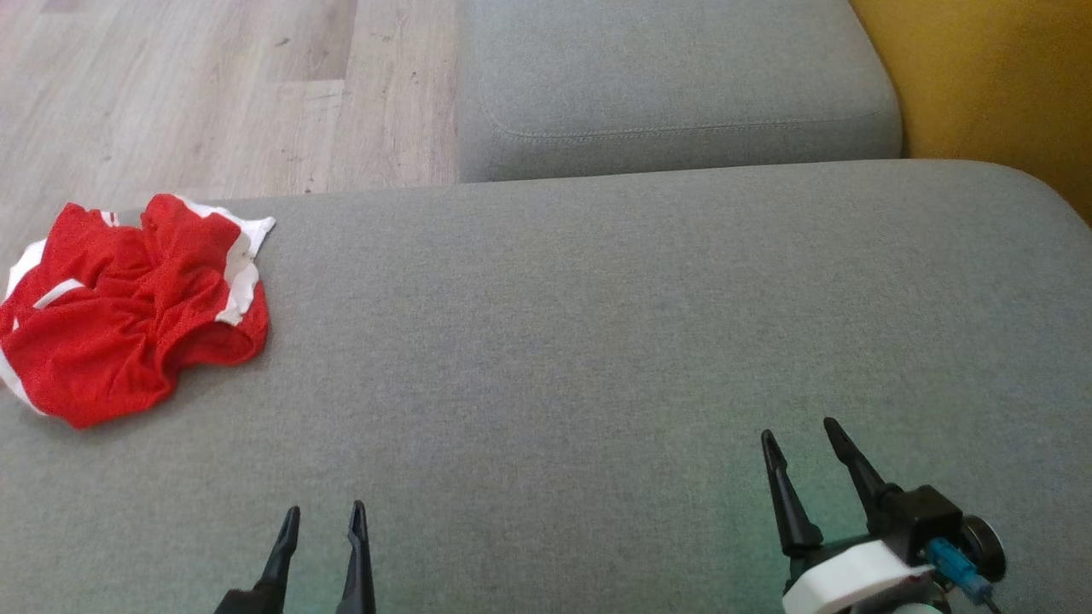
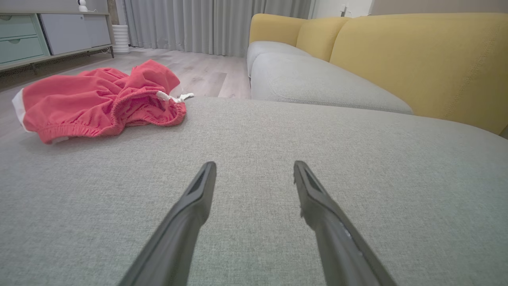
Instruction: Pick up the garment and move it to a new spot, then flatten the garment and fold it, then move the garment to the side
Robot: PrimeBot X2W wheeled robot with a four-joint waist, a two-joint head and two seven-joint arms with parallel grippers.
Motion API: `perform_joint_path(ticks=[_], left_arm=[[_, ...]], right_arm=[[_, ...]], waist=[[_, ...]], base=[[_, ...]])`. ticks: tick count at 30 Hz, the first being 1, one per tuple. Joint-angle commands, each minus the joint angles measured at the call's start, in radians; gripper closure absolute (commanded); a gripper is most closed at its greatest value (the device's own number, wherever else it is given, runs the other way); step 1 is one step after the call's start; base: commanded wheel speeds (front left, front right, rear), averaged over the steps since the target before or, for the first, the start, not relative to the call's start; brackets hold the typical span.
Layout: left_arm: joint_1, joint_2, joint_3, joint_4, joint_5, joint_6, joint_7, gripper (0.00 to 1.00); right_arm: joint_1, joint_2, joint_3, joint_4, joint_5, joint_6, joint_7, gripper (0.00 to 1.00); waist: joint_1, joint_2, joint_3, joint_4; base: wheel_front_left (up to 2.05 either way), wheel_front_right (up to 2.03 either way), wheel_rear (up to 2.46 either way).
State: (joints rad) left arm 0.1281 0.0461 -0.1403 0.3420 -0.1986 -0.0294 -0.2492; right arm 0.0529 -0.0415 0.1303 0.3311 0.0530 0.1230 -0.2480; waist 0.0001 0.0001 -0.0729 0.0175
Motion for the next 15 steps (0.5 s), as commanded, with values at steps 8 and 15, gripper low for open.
perform_joint_path(ticks=[8, 15], left_arm=[[-0.037, 0.005, 0.025, -0.024, -0.013, 0.01, -0.013, 0.0], [-0.037, 0.005, 0.023, -0.023, -0.016, 0.012, -0.013, 0.0]], right_arm=[[-0.033, -0.009, 0.026, -0.026, 0.007, 0.008, -0.014, 0.0], [-0.031, -0.009, 0.023, -0.025, 0.009, 0.008, -0.014, 0.0]], waist=[[-0.0001, -0.0001, 0.0, 0.001], [-0.0001, -0.0001, -0.002, 0.008]], base=[[0.0, 0.0, 0.0], [0.0, 0.0, 0.0]])
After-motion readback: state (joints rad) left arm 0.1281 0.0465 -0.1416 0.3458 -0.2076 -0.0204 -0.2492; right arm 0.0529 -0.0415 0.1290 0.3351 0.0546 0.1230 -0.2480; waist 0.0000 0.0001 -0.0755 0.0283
